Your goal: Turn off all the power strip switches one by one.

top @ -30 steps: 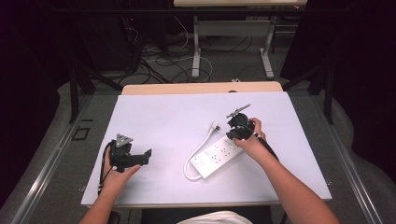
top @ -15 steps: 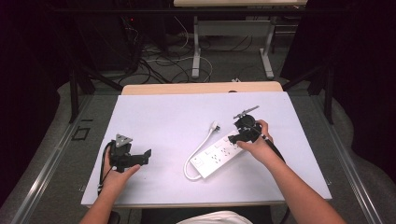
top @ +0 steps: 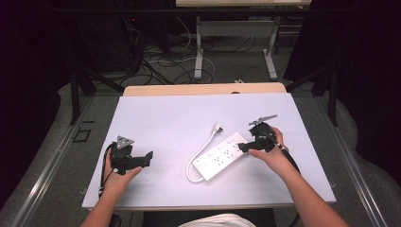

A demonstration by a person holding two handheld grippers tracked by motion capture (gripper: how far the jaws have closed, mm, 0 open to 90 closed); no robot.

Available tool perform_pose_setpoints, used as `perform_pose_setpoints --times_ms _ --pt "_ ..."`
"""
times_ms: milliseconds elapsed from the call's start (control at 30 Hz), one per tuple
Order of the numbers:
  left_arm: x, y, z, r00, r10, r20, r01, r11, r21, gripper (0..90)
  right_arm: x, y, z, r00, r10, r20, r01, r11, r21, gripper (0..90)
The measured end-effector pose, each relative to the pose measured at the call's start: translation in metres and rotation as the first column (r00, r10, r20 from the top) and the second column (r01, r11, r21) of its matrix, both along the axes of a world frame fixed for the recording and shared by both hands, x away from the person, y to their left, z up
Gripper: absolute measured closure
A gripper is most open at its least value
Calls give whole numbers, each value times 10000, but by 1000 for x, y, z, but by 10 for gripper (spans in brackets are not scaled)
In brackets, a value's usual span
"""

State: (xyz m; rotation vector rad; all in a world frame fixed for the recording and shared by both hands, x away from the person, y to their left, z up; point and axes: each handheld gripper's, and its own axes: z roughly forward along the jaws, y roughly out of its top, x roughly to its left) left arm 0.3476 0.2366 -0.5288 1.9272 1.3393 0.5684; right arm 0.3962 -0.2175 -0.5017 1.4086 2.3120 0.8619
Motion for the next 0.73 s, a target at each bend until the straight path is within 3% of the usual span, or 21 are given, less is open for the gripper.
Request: perform_pose_setpoints --times_ms 233,433,533,733 --pt "0 0 0 10000 14 -13 -14 10000 -16 18 -17 -20 -7 9975 -565 415 541 9969 570 153" --pt "0 0 0 10000 82 -4 -82 10000 -36 18 -32 -37 -17 9903 -991 972 934 9937 619 145" --pt "0 1 0 10000 -11 -45 11 10000 96 18 -36 -47 -24 9868 -1302 965 1228 9893 789 110" --pt "1 0 0 9999 134 96 -133 9998 -131 18 -38 -57 -31 9832 -1520 1014 1444 9864 779 43"
